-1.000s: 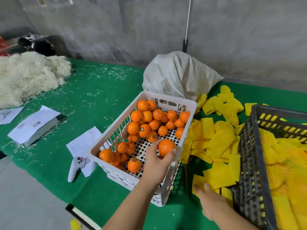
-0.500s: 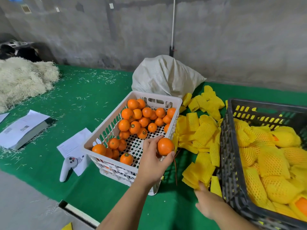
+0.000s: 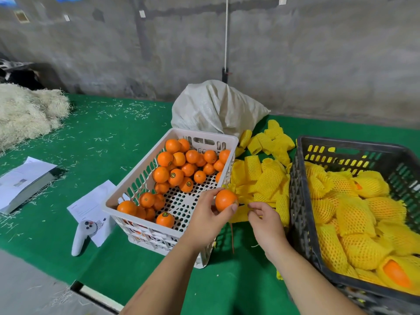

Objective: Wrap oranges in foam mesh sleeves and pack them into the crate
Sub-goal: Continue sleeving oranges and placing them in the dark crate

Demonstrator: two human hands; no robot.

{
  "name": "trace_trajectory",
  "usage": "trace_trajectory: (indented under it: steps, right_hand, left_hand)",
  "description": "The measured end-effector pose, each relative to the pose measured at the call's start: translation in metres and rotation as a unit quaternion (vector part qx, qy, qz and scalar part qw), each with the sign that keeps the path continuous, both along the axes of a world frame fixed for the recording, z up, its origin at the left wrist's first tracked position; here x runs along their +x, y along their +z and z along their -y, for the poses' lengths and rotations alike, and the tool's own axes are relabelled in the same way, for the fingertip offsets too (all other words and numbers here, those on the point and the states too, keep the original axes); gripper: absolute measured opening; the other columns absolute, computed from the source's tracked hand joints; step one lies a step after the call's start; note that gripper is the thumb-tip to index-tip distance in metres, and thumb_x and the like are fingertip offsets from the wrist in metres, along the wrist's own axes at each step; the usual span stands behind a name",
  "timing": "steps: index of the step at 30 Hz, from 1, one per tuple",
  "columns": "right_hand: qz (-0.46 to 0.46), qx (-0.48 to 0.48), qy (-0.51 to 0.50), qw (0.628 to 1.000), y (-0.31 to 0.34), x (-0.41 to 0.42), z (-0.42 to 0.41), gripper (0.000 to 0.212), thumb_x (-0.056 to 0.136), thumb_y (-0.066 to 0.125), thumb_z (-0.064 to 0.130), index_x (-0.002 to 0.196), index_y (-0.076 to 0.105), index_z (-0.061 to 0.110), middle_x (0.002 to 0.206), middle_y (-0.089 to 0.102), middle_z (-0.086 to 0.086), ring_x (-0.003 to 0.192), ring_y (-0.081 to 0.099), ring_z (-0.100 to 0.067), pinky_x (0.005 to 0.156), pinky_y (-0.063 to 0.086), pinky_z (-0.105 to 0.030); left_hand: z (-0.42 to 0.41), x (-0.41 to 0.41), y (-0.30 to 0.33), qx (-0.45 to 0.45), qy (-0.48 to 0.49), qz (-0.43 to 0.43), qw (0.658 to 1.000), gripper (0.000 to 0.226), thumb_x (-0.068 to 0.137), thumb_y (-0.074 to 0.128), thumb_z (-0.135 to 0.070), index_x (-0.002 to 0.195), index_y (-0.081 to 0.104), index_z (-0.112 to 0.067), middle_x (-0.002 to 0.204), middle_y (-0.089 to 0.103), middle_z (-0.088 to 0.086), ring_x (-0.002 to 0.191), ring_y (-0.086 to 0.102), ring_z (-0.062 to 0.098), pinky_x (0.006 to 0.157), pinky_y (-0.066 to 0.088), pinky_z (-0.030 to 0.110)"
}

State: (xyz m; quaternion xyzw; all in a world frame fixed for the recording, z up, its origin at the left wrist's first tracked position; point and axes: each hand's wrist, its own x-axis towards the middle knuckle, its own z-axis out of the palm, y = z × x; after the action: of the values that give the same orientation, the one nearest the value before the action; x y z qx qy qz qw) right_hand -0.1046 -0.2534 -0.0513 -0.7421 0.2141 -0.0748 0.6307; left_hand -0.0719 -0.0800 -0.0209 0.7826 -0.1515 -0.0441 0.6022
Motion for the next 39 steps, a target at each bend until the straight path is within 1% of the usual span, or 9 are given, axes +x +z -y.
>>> trace_trajectory:
  steps: [4, 7, 10, 16, 20, 23, 27, 33, 39]
  right_hand:
    - [-0.135, -0.188, 0.161, 0.959, -0.021, -0.001, -0.002, 0.031, 0.096, 0.062, 0.024, 0.126, 0.062, 0.032, 0.138, 0.048, -0.003, 0.127, 0.051, -0.025, 0.103, 0.046, -0.037]
    - [-0.268, -0.338, 0.277, 0.858, -0.026, 0.0, 0.004, 0.052, 0.097, 0.059, 0.039, 0.147, 0.045, 0.044, 0.169, 0.004, -0.008, 0.152, 0.012, -0.038, 0.122, 0.024, -0.044]
    - [-0.35, -0.434, 0.371, 0.743, -0.031, 0.004, 0.01, 0.058, 0.1, 0.054, 0.039, 0.153, 0.035, 0.049, 0.169, -0.02, -0.003, 0.154, -0.006, -0.039, 0.124, 0.02, -0.049]
    - [-0.413, -0.485, 0.491, 0.594, -0.038, 0.01, -0.008, 0.052, 0.106, 0.04, 0.029, 0.157, 0.033, 0.024, 0.17, -0.011, -0.015, 0.152, -0.007, -0.05, 0.121, 0.017, -0.058]
    - [-0.396, -0.472, 0.479, 0.625, -0.049, 0.006, -0.009, 0.065, 0.108, 0.037, 0.041, 0.164, 0.01, 0.02, 0.171, -0.01, -0.004, 0.155, -0.009, -0.041, 0.126, 0.009, -0.053]
    - [-0.375, -0.465, 0.46, 0.657, -0.049, 0.013, -0.008, 0.055, 0.107, 0.038, 0.041, 0.159, 0.03, 0.025, 0.171, -0.011, -0.001, 0.155, -0.005, -0.041, 0.125, 0.014, -0.051]
    - [-0.262, -0.404, 0.405, 0.777, -0.045, 0.019, -0.013, 0.037, 0.1, 0.047, 0.04, 0.136, 0.055, 0.042, 0.17, 0.006, 0.004, 0.151, 0.013, -0.038, 0.121, 0.024, -0.042]
    - [-0.204, -0.193, 0.326, 0.903, -0.047, 0.024, -0.025, 0.049, 0.098, 0.051, 0.036, 0.147, 0.047, 0.036, 0.154, 0.045, -0.001, 0.128, 0.052, -0.024, 0.102, 0.05, -0.038]
    - [-0.232, -0.219, 0.355, 0.879, -0.051, 0.027, -0.05, 0.04, 0.101, 0.044, 0.037, 0.141, 0.05, 0.034, 0.14, 0.054, -0.002, 0.115, 0.058, -0.024, 0.098, 0.053, -0.045]
  left_hand:
    - [-0.005, -0.001, 0.002, -0.046, 0.03, -0.041, 0.998, 0.03, 0.092, 0.074, -0.055, 0.115, 0.058, -0.064, 0.127, 0.061, -0.005, 0.102, 0.069, 0.015, 0.078, 0.059, 0.025]
    - [-0.007, -0.003, 0.001, -0.041, 0.043, -0.038, 0.997, 0.033, 0.091, 0.074, -0.056, 0.118, 0.056, -0.059, 0.127, 0.061, -0.008, 0.102, 0.068, 0.009, 0.076, 0.057, 0.018]
    - [-0.005, -0.006, -0.001, 0.025, 0.032, 0.001, 0.999, 0.041, 0.089, 0.072, -0.06, 0.123, 0.051, -0.053, 0.128, 0.05, -0.021, 0.11, 0.061, 0.003, 0.08, 0.053, 0.014]
    - [-0.003, -0.004, -0.007, 0.109, -0.002, 0.049, 0.993, 0.064, 0.088, 0.075, -0.057, 0.143, 0.051, -0.033, 0.132, 0.048, -0.014, 0.116, 0.056, 0.003, 0.09, 0.049, 0.013]
    - [-0.004, -0.001, -0.005, 0.08, -0.002, 0.027, 0.996, 0.058, 0.09, 0.076, -0.053, 0.14, 0.052, -0.035, 0.131, 0.049, -0.016, 0.113, 0.055, -0.005, 0.086, 0.049, 0.009]
    - [-0.003, 0.0, -0.002, 0.067, 0.014, 0.017, 0.997, 0.051, 0.089, 0.072, -0.059, 0.133, 0.051, -0.044, 0.129, 0.048, -0.021, 0.112, 0.053, -0.01, 0.083, 0.048, 0.007]
    - [0.002, 0.001, -0.001, 0.065, 0.03, 0.017, 0.997, 0.047, 0.086, 0.071, -0.061, 0.127, 0.05, -0.05, 0.127, 0.05, -0.023, 0.11, 0.054, -0.008, 0.081, 0.049, 0.009]
    - [0.001, 0.003, -0.003, 0.043, 0.04, 0.001, 0.998, 0.051, 0.085, 0.071, -0.063, 0.131, 0.055, -0.046, 0.128, 0.052, -0.021, 0.111, 0.057, -0.004, 0.082, 0.051, 0.013]
    - [-0.002, 0.002, -0.004, 0.031, 0.022, -0.024, 0.999, 0.055, 0.084, 0.071, -0.066, 0.132, 0.054, -0.046, 0.128, 0.052, -0.02, 0.112, 0.063, 0.009, 0.088, 0.06, 0.036]
